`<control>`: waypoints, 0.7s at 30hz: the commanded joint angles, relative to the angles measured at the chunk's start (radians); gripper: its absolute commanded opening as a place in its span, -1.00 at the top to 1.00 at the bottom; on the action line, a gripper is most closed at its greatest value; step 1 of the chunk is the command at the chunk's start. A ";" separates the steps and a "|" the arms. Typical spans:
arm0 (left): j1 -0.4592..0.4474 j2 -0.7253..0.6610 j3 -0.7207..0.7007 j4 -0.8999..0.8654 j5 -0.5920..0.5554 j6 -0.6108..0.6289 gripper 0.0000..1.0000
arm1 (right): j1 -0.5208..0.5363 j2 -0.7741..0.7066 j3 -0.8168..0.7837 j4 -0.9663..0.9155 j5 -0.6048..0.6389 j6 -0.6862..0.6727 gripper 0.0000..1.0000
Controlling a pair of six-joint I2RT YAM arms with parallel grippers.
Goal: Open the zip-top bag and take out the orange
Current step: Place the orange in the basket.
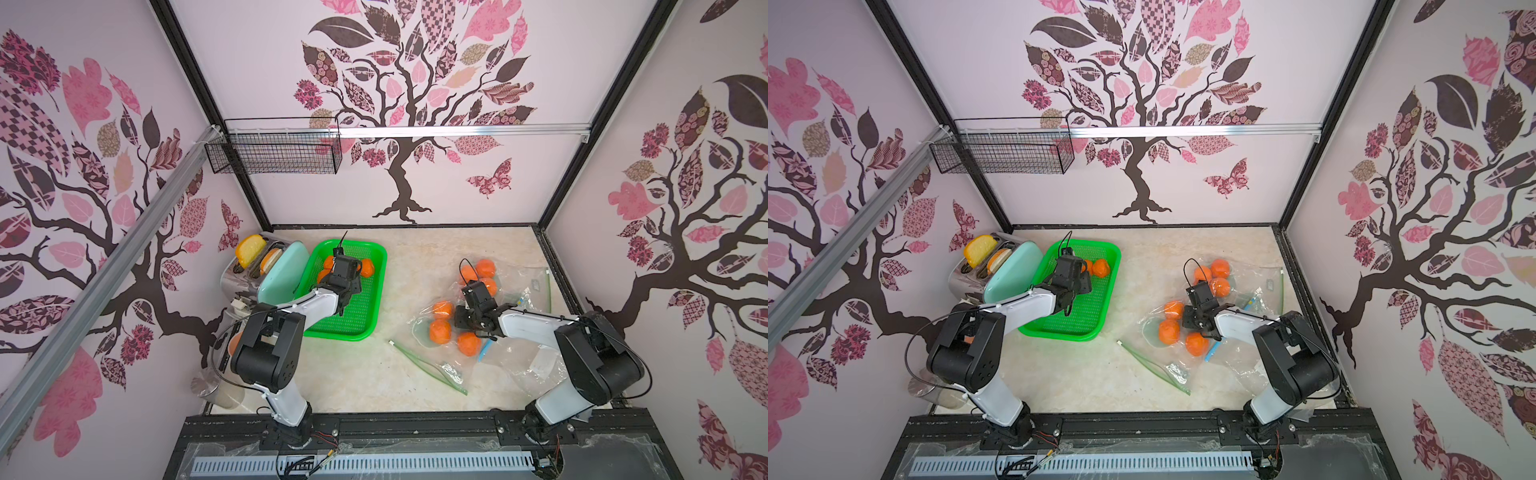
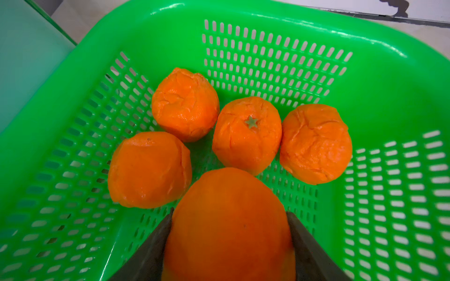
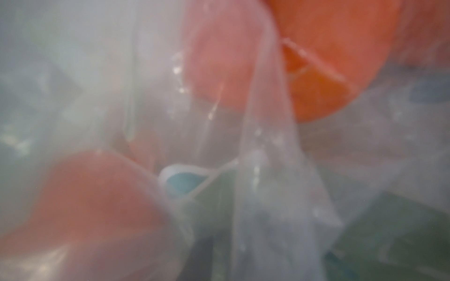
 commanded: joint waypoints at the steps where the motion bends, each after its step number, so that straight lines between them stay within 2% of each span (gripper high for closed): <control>1: 0.010 0.044 0.041 0.036 -0.047 0.044 0.14 | 0.009 0.027 -0.003 -0.047 -0.026 0.005 0.68; 8: 0.026 0.092 0.071 0.030 -0.028 0.049 0.08 | 0.011 0.024 -0.005 -0.047 -0.024 0.003 0.68; 15: 0.034 0.126 0.089 0.016 -0.011 0.046 -0.18 | 0.014 0.020 -0.013 -0.044 -0.027 0.004 0.68; 21: 0.034 0.113 0.083 0.002 -0.006 0.041 -0.31 | 0.016 0.014 -0.018 -0.040 -0.029 0.005 0.68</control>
